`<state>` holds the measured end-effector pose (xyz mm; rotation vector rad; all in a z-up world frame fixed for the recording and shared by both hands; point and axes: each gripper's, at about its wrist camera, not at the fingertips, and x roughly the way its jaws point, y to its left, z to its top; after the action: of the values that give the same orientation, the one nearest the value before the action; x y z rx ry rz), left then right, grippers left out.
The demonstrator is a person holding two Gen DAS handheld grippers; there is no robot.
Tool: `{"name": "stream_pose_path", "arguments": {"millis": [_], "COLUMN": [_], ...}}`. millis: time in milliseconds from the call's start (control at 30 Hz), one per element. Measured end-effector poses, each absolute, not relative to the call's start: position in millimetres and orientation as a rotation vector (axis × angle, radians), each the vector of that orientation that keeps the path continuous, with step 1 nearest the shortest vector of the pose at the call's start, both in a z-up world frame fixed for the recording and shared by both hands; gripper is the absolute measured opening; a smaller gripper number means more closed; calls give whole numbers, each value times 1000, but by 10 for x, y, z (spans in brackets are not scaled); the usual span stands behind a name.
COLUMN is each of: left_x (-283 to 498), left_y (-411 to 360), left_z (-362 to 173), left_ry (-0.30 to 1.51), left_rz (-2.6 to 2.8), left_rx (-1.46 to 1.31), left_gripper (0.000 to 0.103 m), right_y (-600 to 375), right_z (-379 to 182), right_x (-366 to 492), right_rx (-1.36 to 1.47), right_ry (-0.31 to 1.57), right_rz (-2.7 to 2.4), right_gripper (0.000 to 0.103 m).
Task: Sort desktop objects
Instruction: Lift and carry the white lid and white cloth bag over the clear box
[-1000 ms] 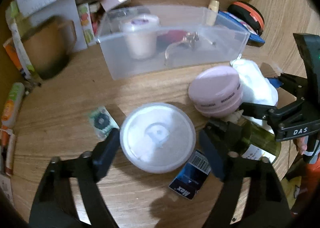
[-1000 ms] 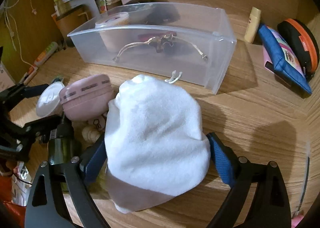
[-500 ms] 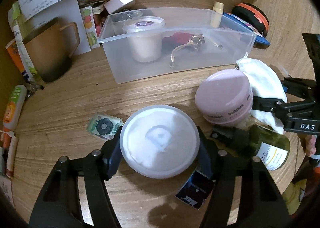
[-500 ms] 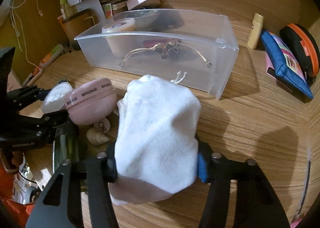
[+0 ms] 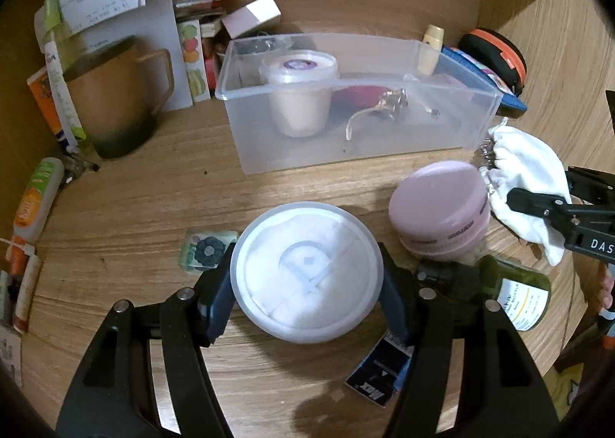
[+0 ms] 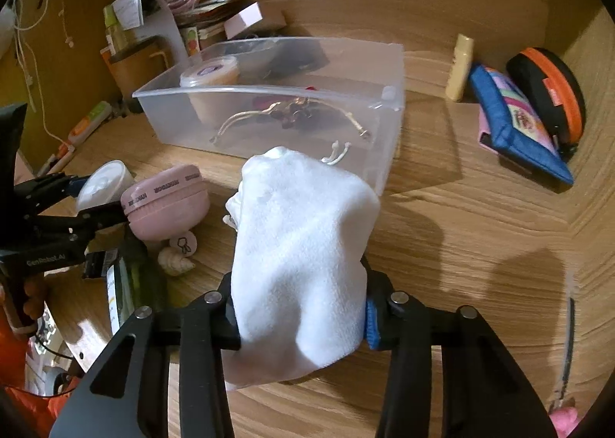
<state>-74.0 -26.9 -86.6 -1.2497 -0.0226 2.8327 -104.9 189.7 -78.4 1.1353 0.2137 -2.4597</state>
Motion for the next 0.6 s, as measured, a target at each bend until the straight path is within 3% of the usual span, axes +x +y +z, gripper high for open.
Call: {"name": "stream_pose_path", "arguments": {"millis": [600], "left_x": [-639], "left_y": [-311], "left_z": [-398], "left_ry": [4], "left_rz": [2927], "left_rx": [-1095], "left_gripper": [65], "right_y": [1935], "right_z": [-265], "right_x": [-860], "right_rx": [926], "right_ry": [242], "right_rz": [-2546], "right_gripper": [39]}}
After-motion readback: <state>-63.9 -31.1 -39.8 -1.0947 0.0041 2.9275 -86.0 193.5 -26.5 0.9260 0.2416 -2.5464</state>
